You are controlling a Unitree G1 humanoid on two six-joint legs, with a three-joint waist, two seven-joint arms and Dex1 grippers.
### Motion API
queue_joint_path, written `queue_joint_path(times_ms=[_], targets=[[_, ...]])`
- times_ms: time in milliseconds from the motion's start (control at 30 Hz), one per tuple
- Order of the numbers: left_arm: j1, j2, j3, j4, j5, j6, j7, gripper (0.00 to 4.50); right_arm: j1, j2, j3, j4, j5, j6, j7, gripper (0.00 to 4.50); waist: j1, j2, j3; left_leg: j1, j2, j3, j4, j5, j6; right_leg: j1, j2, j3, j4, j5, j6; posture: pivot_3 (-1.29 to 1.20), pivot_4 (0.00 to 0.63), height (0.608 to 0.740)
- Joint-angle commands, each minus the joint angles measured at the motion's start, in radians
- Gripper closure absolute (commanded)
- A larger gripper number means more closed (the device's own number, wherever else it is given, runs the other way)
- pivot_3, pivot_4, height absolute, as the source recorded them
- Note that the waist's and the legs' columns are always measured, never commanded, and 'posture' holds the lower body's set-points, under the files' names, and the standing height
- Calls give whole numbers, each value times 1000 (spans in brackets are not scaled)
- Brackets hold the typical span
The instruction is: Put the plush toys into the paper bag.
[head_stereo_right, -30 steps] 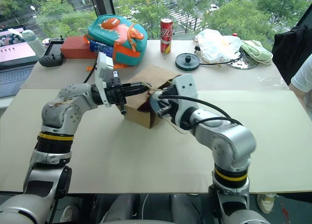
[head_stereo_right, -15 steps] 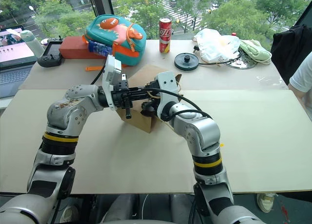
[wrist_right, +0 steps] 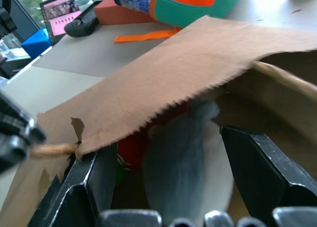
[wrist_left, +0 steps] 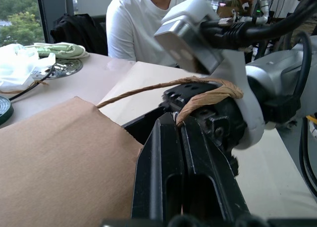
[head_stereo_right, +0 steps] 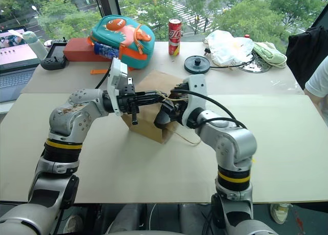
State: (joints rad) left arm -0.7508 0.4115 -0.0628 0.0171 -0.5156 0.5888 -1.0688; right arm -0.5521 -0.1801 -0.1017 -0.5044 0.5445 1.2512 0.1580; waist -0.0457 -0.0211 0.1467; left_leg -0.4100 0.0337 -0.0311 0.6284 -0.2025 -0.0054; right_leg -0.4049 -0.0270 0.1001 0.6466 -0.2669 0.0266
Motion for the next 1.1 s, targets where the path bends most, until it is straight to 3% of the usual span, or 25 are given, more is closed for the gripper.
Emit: queue_joint_path(times_ms=[33,267,367,467,800,1100], targets=[[-10,1,8,-19,-10,-18,-3,4500,43,-100,-31,-128,67,72,61,841,0,0,0,0,0,0,0,0,0,0,0,0,0,0,0,0,150,739],[-3,0,10,-20,-9,-20,-1,4500,152,-285,-64,-214,91,62,145,841,1,0,0,0,0,0,0,0,0,0,0,0,-1,0,0,0,150,739],[-2,0,12,-20,-9,-20,0,4500,208,-313,-77,-254,104,55,166,841,2,0,0,0,0,0,1,0,0,1,0,0,-1,0,1,0,150,739],[-4,-2,12,-18,-10,-21,1,4500,268,-300,-18,-311,109,51,159,841,0,0,0,0,0,0,1,0,0,1,0,0,-1,0,1,0,150,739],[-10,-1,13,-9,-8,-20,0,4500,334,-271,314,-210,-193,-177,-19,841,3,0,0,0,0,0,2,0,0,1,0,1,-1,-3,4,0,150,739],[-15,-2,12,-10,-8,-16,2,4500,327,-174,335,7,-274,-215,-36,841,1,0,0,1,0,0,2,0,0,1,1,1,-1,-1,1,0,150,739]])
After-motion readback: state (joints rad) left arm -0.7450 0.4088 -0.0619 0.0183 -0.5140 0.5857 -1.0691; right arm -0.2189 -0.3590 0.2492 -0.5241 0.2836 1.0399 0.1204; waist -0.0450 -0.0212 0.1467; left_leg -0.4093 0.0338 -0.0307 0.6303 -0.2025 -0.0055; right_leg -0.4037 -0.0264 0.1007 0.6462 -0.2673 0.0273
